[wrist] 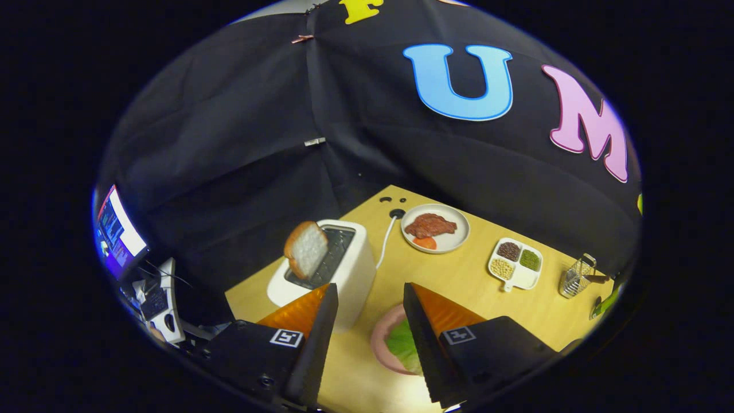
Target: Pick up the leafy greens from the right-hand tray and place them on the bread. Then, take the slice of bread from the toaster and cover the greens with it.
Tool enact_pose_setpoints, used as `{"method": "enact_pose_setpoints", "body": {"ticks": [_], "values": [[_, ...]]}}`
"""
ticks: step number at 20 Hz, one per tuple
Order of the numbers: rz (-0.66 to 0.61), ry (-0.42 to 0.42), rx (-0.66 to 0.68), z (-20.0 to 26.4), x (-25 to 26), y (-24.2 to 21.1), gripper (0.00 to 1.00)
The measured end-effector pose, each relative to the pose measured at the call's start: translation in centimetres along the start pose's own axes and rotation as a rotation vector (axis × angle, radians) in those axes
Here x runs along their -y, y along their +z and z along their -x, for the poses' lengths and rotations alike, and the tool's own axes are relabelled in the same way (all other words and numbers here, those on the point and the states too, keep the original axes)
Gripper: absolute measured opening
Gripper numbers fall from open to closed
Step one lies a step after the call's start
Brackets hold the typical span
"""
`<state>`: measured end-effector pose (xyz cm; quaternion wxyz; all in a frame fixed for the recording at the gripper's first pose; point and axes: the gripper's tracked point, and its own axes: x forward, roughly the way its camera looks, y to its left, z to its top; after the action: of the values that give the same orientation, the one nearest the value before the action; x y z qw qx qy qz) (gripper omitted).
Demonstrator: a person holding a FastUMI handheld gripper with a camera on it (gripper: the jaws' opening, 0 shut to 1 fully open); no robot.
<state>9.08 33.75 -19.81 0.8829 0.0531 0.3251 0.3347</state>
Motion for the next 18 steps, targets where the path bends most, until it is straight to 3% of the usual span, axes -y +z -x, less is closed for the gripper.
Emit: {"method": "enact_pose_setpoints", "body": {"ticks": [5, 10, 18], "values": [[0.040, 0.030, 0.007, -3.5, -5.7, 2.5, 0.74], [0.103, -0.001, -0.044, -8.4, -9.3, 2.8, 0.74], [0.127, -0.110, -0.155, -14.8, -8.7, 0.3, 0.73]]}}
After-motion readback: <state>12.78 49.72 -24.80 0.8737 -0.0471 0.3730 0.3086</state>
